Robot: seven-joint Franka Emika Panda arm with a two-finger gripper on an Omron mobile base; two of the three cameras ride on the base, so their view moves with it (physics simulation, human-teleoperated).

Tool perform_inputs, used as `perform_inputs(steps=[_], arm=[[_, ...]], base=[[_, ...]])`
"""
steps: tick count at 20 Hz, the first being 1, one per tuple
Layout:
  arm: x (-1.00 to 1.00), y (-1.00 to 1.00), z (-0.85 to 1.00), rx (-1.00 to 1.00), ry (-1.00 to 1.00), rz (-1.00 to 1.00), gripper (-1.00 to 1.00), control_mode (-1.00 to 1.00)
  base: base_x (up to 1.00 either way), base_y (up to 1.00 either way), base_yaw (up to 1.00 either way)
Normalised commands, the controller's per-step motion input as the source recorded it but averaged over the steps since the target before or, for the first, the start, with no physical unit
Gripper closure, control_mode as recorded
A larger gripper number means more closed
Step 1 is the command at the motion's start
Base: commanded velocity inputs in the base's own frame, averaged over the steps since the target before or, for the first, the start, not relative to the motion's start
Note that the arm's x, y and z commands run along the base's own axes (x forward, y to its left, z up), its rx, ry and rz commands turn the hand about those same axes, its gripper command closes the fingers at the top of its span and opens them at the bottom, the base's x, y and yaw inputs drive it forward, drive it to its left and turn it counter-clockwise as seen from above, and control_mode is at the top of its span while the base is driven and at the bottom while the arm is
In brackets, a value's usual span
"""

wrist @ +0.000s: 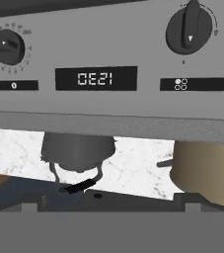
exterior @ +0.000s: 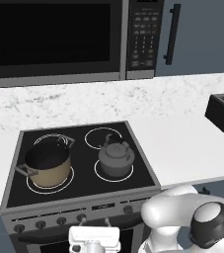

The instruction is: Pick the kettle from the counter and place it on a stove burner. Then turn the burner on.

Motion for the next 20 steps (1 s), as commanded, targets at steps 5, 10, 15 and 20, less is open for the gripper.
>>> perform_inputs(steps=[5, 10, 15, 20], arm=[[0.24, 0.01, -0.21, -0.1, 0.03, 0.02, -1.0, -1.0], [0.04, 0.06, -0.4, -0.15, 0.05, 0.04, -1.0, -1.0], [0.04, 0.39, -0.24, -0.14, 0.04, 0.02, -1.0, -1.0], [0.18, 0.33, -0.01, -0.03, 0.0, 0.0, -1.0, -1.0]], base=[[0.0, 0.0, 0.0], [0.0, 0.0, 0.0], [0.0, 0.0, 0.0], [0.0, 0.0, 0.0]])
